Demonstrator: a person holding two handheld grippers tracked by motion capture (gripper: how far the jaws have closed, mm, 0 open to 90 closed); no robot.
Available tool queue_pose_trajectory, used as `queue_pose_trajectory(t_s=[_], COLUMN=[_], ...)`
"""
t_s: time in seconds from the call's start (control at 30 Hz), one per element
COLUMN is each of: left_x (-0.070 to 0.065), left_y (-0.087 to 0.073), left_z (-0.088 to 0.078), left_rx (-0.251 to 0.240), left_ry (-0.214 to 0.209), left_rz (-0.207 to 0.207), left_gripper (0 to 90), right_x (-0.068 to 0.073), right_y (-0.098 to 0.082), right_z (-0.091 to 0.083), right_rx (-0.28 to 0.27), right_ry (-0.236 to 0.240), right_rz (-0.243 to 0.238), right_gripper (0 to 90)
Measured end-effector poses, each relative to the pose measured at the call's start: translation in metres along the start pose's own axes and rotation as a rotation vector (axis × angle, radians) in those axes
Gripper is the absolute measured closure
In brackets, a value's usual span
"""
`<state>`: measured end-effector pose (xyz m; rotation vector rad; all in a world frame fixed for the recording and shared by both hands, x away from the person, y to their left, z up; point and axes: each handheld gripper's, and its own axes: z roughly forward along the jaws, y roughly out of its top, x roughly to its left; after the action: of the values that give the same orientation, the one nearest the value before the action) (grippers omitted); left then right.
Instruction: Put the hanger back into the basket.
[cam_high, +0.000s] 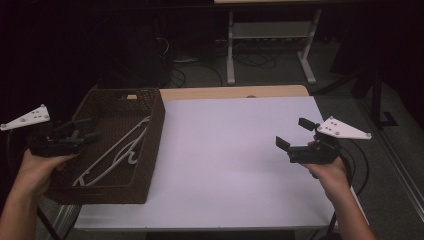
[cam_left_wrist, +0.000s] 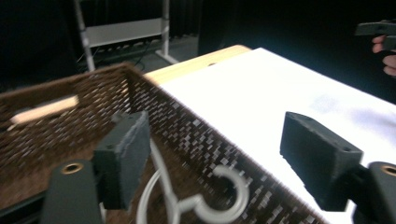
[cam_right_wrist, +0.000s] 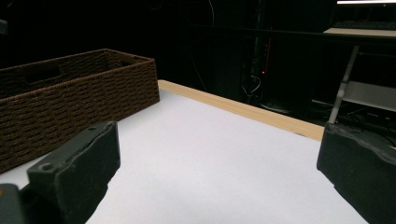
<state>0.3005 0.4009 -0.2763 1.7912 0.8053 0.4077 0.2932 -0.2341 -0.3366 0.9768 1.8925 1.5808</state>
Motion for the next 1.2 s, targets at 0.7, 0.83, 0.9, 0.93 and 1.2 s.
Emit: queue_pose_trajectory(t_s=[0.7,0.83,0.9,0.93,1.2], left_x=[-0.071,-0.076,-0.077,-0.078,-0.080], left_y=[0.008,0.002,-0.001,-0.003,-0.016], left_z=[0.074,0.086,0.091,0.093,0.102], left_rx=[-0.159,-0.172,-0.158,-0.160,-0.173], left_ry=[-0.132,-0.152,-0.157,-0.158,-0.173], left_rz=[0.057,0.044,0.050,0.046,0.042], left_gripper=[12.9,12.5,11.7,11.4,9.9], right_x=[0.017,0.018,0.019,0.020,0.024], right_y=[0.027,0.031,0.033,0.033,0.032], right_z=[-0.005,-0.003,-0.002,-0.002,0.001], right_rx=[-0.067,-0.075,-0.077,-0.075,-0.069], right_ry=[0.065,0.073,0.076,0.079,0.091], right_rz=[-0.035,-0.039,-0.046,-0.045,-0.055], right_gripper=[0.0,0.0,0.0,0.0,0.0])
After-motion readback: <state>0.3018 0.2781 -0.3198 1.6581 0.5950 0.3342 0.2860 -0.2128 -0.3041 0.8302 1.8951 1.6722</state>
